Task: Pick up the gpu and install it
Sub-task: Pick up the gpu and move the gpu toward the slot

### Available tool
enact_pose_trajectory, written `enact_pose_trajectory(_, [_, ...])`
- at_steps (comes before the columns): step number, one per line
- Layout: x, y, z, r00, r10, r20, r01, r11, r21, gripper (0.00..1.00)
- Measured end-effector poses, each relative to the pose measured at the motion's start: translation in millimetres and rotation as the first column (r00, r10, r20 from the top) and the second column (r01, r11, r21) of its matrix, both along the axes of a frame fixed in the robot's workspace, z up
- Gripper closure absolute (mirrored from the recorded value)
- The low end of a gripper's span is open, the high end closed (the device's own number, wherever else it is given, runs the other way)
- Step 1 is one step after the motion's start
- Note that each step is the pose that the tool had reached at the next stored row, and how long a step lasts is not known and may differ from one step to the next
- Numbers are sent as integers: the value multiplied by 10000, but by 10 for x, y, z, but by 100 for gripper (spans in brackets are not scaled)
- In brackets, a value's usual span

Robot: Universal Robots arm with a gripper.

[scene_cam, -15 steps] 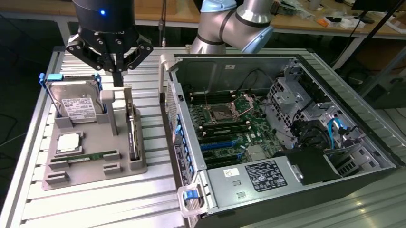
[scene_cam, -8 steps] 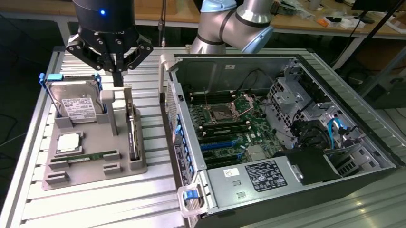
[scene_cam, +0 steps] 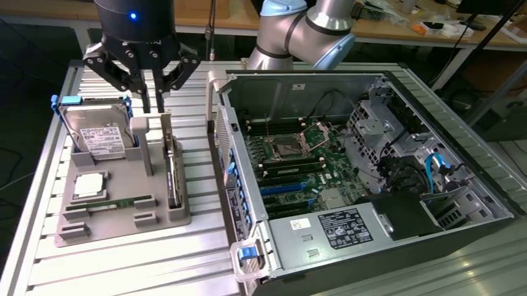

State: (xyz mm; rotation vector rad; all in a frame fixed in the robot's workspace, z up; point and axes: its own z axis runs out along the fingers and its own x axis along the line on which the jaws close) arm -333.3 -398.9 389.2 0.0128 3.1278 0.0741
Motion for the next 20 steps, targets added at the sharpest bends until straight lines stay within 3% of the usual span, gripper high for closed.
enact_pose_trajectory(4, [0,0,0,10000,0,0,0,10000,0,46])
enact_pose_trajectory(6, [0,0,0,10000,0,0,0,10000,0,40])
enact_pose_trajectory(8, [0,0,0,10000,0,0,0,10000,0,28])
enact_pose_trajectory(13, [0,0,-2,9986,521,-2,-521,9986,-1,28])
enact_pose_trajectory(17, [0,0,-21,9986,526,-1,-526,9986,1,28])
enact_pose_trajectory(20, [0,-1,-90,9986,526,-1,-526,9986,1,28])
